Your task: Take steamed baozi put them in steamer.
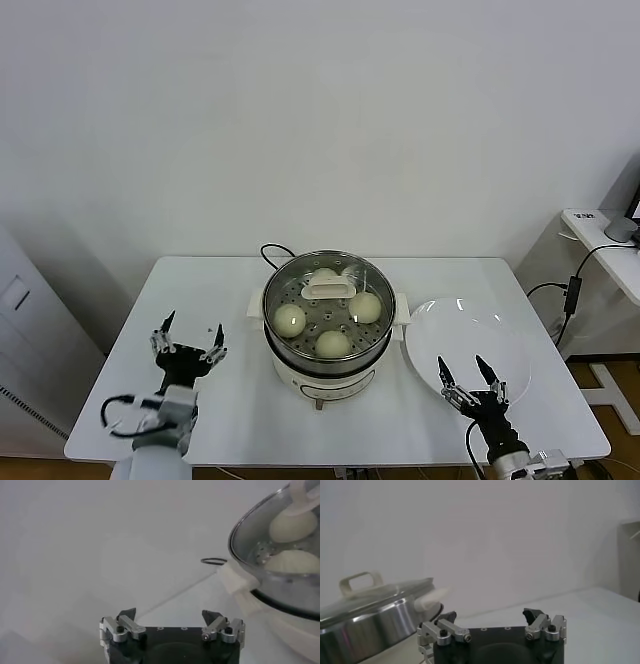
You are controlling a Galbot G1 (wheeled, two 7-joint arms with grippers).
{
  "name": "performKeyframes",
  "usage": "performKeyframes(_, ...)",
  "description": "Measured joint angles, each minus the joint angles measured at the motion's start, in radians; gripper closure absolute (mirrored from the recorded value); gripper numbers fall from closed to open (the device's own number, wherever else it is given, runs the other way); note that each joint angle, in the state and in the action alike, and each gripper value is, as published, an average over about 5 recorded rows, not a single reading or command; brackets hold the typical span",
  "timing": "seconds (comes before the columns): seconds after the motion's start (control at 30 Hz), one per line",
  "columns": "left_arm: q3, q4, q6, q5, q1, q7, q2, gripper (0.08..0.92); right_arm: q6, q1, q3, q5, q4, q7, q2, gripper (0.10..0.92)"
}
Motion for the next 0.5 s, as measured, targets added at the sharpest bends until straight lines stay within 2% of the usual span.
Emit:
performKeyframes(0.23, -0.02, 0.014, -0.241, -0.138, 0.105, -0.079, -0.002, 0.177, 0.015, -0.043, -0.009, -0.001, 0.015, 0.018, -0.006, 0.203)
performKeyframes(0.5, 0.0, 0.035, -0.36, -0.211, 0.198, -0.118, -0.002, 0.177, 0.026, -0.082, -0.026, -0.004, 0.018, 0.037, -0.004, 0.203)
